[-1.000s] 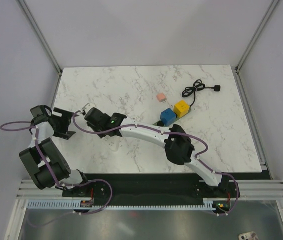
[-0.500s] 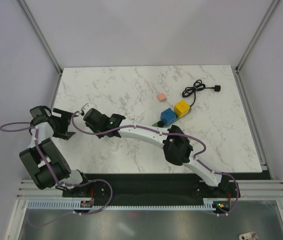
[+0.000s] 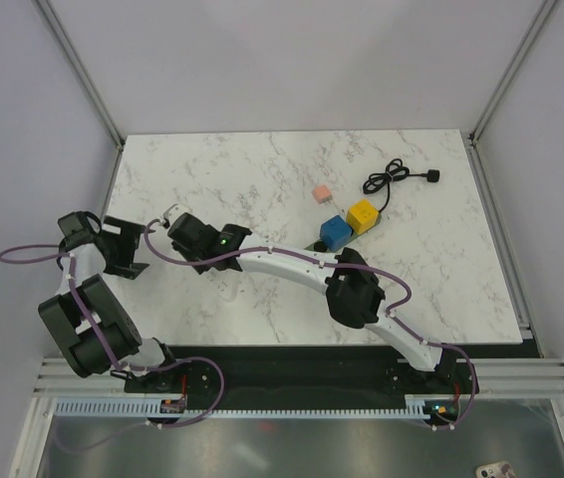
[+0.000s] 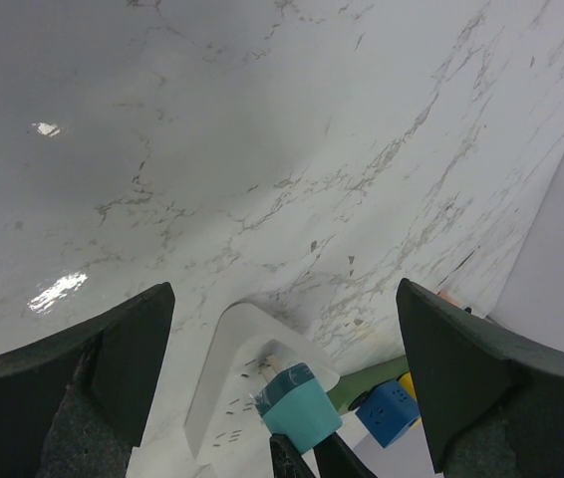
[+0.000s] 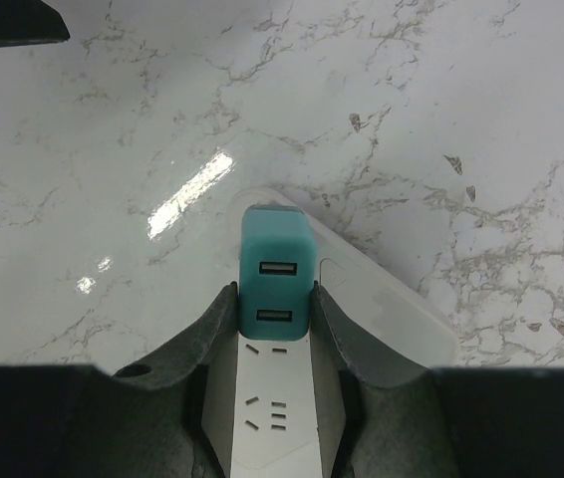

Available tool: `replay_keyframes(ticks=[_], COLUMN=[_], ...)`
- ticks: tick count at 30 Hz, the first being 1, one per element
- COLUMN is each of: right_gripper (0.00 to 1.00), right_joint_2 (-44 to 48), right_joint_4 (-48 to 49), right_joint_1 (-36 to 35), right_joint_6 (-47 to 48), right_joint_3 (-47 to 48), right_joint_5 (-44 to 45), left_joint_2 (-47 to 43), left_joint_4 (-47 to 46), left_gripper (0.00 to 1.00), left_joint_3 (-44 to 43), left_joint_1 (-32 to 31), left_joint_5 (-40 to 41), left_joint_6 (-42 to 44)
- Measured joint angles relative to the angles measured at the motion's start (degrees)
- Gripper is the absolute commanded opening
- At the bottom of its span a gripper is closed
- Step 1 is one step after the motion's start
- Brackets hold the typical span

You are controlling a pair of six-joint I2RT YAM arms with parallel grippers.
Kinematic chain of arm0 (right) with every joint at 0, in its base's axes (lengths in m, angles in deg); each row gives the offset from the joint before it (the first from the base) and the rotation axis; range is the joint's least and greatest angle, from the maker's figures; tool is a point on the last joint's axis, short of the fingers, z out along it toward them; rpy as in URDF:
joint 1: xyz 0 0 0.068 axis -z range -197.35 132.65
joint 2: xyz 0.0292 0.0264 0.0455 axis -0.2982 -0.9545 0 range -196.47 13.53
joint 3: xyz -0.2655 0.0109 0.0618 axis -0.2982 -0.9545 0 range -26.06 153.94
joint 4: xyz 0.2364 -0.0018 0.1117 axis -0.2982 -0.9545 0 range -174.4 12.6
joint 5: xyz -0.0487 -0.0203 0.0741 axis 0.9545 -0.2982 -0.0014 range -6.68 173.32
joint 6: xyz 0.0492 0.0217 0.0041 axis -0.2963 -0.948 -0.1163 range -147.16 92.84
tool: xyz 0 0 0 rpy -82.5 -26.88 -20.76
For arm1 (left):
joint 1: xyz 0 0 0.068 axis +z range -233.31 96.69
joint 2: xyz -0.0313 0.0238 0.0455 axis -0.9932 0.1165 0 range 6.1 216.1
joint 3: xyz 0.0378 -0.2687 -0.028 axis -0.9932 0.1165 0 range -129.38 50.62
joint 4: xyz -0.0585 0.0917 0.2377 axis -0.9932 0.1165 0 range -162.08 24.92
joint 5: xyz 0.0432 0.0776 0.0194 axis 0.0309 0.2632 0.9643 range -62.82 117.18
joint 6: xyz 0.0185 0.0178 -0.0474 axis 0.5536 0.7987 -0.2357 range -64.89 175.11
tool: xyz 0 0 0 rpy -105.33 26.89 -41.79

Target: Insert the plug

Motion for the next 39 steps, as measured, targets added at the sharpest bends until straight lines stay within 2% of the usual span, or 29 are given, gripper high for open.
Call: replay_keyframes(ticks=[20,39], right_gripper=[0.0,0.0], right_joint_2=[0.1,0.0], right_joint_4=[-3.8,-11.6], right_joint_1=[0.4,0.6], right_joint_6=[0.9,0.9], right_joint_3=[1.0,4.7], right_joint_5=[-1.2,-2.1], left_joint_2=[0.3,0.3], left_joint_4=[0.0,0.0], left_gripper=[1.0,0.99], left_joint_3=[0.0,0.0], left_joint_1=[0.7,1.7], left_joint_5=[0.1,1.3], left_joint_6=[0.0,0.0])
